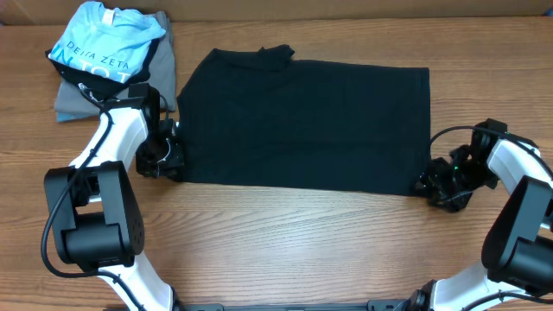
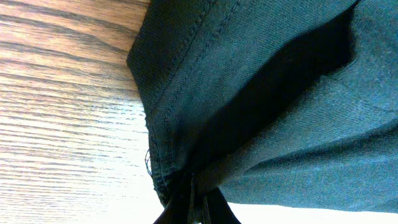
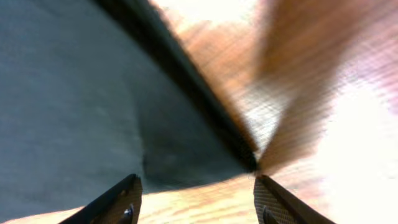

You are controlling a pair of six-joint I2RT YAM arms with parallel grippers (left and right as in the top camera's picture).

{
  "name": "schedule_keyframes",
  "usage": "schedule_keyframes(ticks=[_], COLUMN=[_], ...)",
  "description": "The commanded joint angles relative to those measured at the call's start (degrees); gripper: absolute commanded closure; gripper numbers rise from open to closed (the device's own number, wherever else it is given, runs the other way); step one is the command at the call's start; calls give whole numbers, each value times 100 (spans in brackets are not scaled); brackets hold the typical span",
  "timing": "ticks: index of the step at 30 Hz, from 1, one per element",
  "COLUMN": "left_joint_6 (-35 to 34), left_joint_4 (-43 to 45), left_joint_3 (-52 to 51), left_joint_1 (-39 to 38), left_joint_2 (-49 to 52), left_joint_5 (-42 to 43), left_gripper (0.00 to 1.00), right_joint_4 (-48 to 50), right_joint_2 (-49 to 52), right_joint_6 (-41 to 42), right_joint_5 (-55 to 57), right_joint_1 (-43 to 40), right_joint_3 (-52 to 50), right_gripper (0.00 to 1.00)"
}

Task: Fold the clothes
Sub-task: 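Grasp both side edges and pull the shirt toward the robot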

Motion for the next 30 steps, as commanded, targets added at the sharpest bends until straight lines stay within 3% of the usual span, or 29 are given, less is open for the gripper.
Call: schedule_keyframes(ticks=[1, 14, 17, 21, 28, 30], left_joint_6=[-103, -59, -15, -87, -190, -188], left_joint_4=[-42, -83, -166, -629, -1414, -1486], left_joint_3=[120, 131, 138, 269, 640, 695], left_joint_1=[31, 35, 35, 50, 260, 289], left_joint_2=[26, 26, 26, 26, 26, 26], left_joint_5=[-103, -107, -140, -544, -699, -697], left_gripper=[96, 96, 96, 96, 90, 85], right_joint_4=[-70, 367, 101, -332, -566, -570], right_joint_2=[15, 15, 15, 15, 15, 15], right_joint_6=[293, 308, 479, 868, 883, 883], right_joint_5=[400, 236, 507, 1250, 1261, 1259], right_joint_1=[-9, -9, -9, -9, -9, -9], right_joint_3=[-39, -39, -37, -37, -37, -37], right_gripper=[42, 76, 96, 96, 96, 81])
